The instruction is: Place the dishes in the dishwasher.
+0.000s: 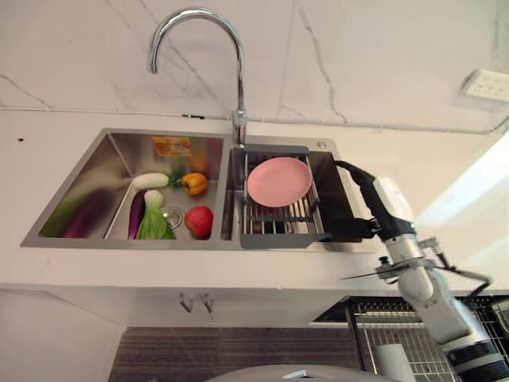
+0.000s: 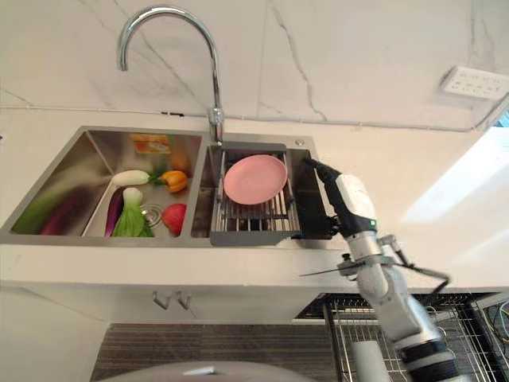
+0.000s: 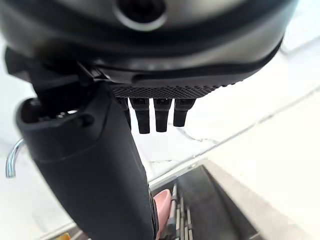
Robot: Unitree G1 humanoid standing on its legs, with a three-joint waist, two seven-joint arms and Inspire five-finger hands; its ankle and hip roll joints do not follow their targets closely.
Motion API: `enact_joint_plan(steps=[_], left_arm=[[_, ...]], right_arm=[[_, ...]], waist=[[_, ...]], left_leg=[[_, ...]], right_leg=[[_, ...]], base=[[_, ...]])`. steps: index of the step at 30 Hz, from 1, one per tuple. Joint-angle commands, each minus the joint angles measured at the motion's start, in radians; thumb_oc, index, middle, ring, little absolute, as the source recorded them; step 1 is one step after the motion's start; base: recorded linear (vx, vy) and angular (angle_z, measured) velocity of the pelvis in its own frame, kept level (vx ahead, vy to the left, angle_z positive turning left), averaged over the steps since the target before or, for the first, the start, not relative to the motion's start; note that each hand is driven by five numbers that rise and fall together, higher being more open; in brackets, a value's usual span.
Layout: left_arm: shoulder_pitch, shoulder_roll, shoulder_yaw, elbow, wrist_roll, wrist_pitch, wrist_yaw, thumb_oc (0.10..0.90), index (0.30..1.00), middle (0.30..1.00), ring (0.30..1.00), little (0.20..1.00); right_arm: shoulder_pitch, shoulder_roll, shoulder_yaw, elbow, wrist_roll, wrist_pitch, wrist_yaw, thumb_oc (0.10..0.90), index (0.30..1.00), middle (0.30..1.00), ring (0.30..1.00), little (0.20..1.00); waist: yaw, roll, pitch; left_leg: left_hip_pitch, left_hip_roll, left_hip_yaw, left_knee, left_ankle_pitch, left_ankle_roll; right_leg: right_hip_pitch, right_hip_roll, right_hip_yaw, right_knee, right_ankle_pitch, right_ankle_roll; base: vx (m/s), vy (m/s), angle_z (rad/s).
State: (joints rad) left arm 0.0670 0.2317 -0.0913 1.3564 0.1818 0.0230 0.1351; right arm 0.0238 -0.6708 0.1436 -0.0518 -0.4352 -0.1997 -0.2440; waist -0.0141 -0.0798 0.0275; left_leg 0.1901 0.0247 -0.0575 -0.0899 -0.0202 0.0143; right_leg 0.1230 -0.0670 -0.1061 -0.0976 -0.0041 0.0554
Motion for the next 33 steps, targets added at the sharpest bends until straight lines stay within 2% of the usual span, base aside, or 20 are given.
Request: enact_joint_plan(steps=[1, 5, 8, 15, 33], left_arm=[[-0.058, -0.007, -0.021, 0.085, 0.036, -0.02, -0.029, 0.8, 0.9, 0.9, 0.9, 0.9], [-0.07, -0.01, -0.041, 0.077, 0.03, -0.022, -0.038, 0.8, 0.9, 0.9, 0.9, 0.9], [-0.074, -0.016, -0.055, 0.072, 0.018, -0.025, -0.041, 0.8, 0.9, 0.9, 0.9, 0.9], [-0.075, -0.017, -0.063, 0.066, -0.003, -0.027, -0.034, 0.8, 0.9, 0.9, 0.9, 0.9], [-0.077, -0.008, -0.114, 0.032, -0.036, -0.056, -0.03, 0.8, 0.9, 0.9, 0.9, 0.9]], right_arm=[[-0.192, -0.059, 0.027, -0.089, -0.044, -0.037, -0.032, 0.8, 0.9, 0.9, 0.9, 0.9], [-0.28, -0.101, 0.108, -0.05, -0.045, -0.031, -0.002, 0.8, 0.9, 0.9, 0.9, 0.9], [-0.33, -0.103, 0.154, -0.006, -0.059, -0.023, 0.002, 0.8, 0.9, 0.9, 0.9, 0.9], [-0.386, -0.084, 0.198, 0.033, -0.074, -0.009, 0.004, 0.8, 0.9, 0.9, 0.9, 0.9], [-0.495, -0.048, 0.309, 0.262, -0.118, 0.026, 0.006, 0.8, 0.9, 0.9, 0.9, 0.9]], waist=[[0.033, -0.023, -0.02], [0.037, -0.016, -0.02], [0.039, -0.014, -0.02], [0.043, -0.009, -0.02], [0.066, -0.006, -0.016]], left_leg=[[-0.03, 0.052, 0.035, 0.003, -0.09, -0.069], [-0.028, 0.056, 0.044, 0.003, -0.09, -0.075], [-0.029, 0.059, 0.045, 0.003, -0.089, -0.078], [-0.032, 0.058, 0.04, 0.003, -0.09, -0.077], [-0.043, 0.048, 0.028, 0.003, -0.091, -0.072]], right_leg=[[0.005, -0.1, -0.026, 0.048, -0.049, 0.104], [0.015, -0.092, -0.029, 0.023, -0.041, 0.102], [0.019, -0.09, -0.033, 0.018, -0.04, 0.102], [0.023, -0.093, -0.035, 0.015, -0.04, 0.102], [0.016, -0.1, -0.047, 0.016, -0.033, 0.108]], base=[[0.03, -0.039, -0.16], [0.03, -0.028, -0.11], [0.03, -0.017, 0.08], [0.01, -0.003, 0.08], [0.0, 0.003, 0.0]])
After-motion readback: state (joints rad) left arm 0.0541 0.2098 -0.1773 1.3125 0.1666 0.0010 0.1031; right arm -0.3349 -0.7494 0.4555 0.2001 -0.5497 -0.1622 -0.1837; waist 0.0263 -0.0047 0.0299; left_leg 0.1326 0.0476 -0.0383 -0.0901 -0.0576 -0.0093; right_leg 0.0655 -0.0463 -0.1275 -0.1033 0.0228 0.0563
